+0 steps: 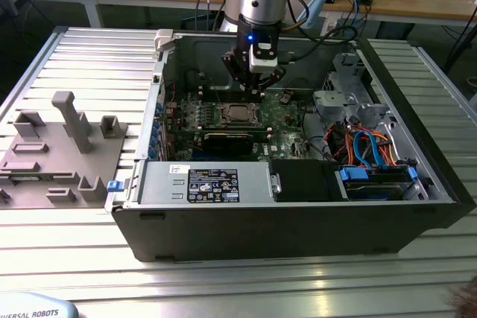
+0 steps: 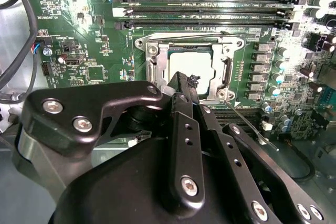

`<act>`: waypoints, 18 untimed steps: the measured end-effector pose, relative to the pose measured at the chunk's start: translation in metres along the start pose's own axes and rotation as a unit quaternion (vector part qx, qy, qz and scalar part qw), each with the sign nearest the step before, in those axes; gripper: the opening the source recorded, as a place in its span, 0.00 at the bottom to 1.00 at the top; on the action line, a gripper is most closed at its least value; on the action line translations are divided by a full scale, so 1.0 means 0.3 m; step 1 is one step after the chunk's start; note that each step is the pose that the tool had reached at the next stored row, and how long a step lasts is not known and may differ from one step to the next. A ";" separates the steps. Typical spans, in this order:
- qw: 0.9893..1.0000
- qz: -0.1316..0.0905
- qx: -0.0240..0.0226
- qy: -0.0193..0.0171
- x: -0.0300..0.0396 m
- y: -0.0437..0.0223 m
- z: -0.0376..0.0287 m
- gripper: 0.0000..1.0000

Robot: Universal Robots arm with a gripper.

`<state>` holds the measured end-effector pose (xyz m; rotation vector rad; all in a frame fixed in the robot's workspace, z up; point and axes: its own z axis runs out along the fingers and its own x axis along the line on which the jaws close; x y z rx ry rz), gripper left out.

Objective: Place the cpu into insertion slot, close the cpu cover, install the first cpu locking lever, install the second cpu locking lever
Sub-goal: 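Install the first cpu locking lever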

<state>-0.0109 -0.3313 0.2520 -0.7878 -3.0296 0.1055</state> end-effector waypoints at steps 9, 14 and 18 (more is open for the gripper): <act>1.000 -0.008 0.000 -0.001 0.000 0.000 0.000 0.11; 1.000 -0.011 0.000 -0.001 0.000 0.000 0.000 0.11; 1.000 -0.014 0.000 -0.001 0.000 0.000 0.000 0.11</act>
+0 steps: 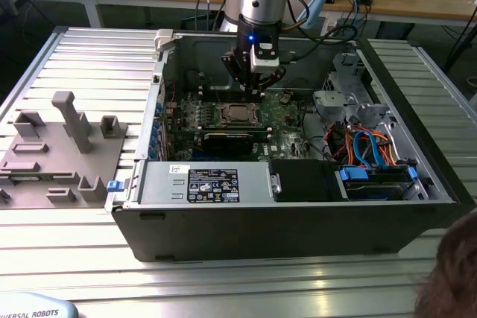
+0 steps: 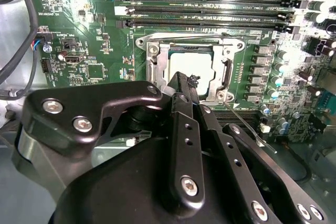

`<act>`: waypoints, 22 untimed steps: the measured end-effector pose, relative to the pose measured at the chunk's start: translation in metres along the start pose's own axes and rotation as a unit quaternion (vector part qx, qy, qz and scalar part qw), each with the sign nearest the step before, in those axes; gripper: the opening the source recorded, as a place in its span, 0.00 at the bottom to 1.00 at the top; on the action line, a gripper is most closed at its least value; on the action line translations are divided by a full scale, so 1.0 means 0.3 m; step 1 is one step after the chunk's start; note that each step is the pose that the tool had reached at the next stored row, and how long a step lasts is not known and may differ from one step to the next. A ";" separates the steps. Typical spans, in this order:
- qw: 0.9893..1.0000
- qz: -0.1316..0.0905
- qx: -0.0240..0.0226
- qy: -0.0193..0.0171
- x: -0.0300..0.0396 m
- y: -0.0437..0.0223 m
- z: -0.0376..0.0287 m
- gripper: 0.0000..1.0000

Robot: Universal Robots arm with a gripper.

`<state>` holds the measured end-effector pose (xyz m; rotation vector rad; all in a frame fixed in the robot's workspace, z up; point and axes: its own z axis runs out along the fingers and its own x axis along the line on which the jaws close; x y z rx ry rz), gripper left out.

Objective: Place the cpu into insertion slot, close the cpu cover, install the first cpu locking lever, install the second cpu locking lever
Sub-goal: 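Install the first cpu locking lever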

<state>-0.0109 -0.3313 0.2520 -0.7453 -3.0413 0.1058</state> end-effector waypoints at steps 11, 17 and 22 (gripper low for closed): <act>1.000 -0.003 0.000 0.000 0.000 0.000 0.000 0.11; 1.000 -0.004 0.000 0.000 0.000 0.000 0.000 0.11; 1.000 -0.008 0.000 0.000 0.000 0.000 0.000 0.11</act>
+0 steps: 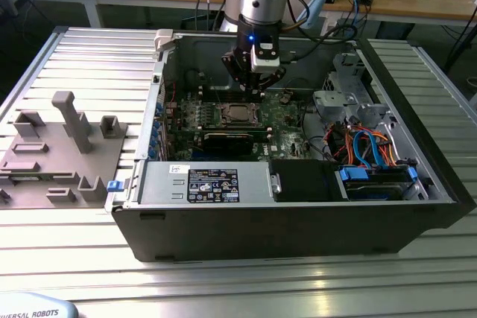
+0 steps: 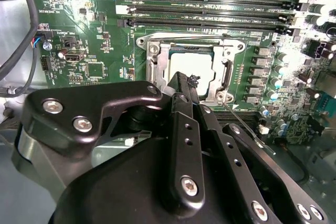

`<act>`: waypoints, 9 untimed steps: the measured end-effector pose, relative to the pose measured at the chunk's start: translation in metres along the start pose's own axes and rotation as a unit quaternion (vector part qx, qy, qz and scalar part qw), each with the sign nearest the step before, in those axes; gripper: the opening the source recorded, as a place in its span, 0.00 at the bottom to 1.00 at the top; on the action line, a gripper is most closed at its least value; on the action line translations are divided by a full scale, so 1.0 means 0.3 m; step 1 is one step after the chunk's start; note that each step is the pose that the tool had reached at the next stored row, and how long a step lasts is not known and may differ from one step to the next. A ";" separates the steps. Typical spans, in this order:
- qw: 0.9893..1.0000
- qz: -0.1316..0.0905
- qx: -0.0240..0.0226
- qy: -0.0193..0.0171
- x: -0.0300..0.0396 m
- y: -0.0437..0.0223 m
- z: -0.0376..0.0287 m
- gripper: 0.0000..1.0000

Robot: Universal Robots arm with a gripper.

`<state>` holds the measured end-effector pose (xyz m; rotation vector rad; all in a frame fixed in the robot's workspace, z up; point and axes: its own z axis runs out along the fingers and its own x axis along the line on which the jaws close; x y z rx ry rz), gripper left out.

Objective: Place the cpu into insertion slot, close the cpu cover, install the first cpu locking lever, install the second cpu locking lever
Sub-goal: 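Install the first cpu locking lever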

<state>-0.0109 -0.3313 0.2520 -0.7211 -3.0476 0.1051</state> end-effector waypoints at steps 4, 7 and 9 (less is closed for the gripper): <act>1.000 -0.014 0.000 -0.001 0.000 0.000 0.000 0.11; 1.000 -0.015 0.000 -0.001 0.000 0.000 0.000 0.11; 1.000 -0.016 0.000 -0.001 0.000 0.000 0.000 0.11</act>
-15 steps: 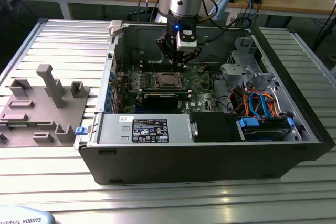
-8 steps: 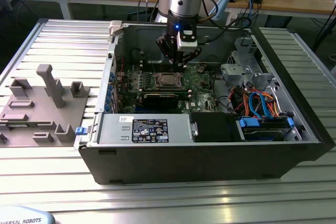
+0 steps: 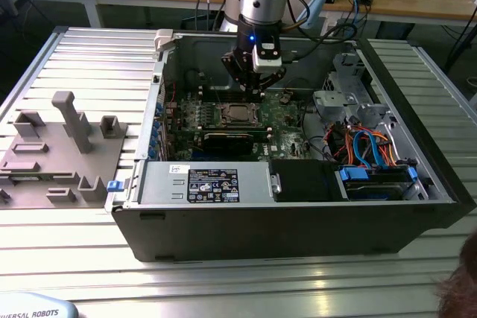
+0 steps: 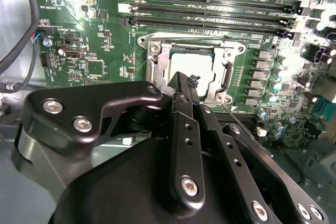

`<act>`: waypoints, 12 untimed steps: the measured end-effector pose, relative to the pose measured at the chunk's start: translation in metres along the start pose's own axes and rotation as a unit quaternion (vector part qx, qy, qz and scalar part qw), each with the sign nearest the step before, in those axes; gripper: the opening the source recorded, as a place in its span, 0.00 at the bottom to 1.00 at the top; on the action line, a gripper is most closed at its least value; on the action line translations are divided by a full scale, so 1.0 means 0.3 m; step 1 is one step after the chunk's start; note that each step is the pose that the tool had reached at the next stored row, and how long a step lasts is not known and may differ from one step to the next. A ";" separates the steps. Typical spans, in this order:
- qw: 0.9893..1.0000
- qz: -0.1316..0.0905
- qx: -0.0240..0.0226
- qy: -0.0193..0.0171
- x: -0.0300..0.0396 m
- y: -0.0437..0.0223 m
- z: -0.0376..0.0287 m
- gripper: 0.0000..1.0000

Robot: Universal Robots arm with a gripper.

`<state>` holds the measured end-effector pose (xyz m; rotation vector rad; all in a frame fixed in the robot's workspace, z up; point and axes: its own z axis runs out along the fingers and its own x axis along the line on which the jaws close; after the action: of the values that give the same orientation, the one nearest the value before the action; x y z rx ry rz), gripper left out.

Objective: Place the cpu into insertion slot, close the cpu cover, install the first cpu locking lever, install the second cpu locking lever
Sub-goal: 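Install the first cpu locking lever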

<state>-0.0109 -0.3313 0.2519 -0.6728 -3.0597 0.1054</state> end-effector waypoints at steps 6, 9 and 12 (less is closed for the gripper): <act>1.000 -0.003 0.000 0.000 0.000 0.000 0.000 0.11; 1.000 -0.005 0.000 0.000 0.000 0.000 0.000 0.11; 1.000 -0.008 0.000 -0.001 0.000 0.000 0.000 0.11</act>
<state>-0.0109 -0.3313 0.2519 -0.6477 -3.0657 0.1055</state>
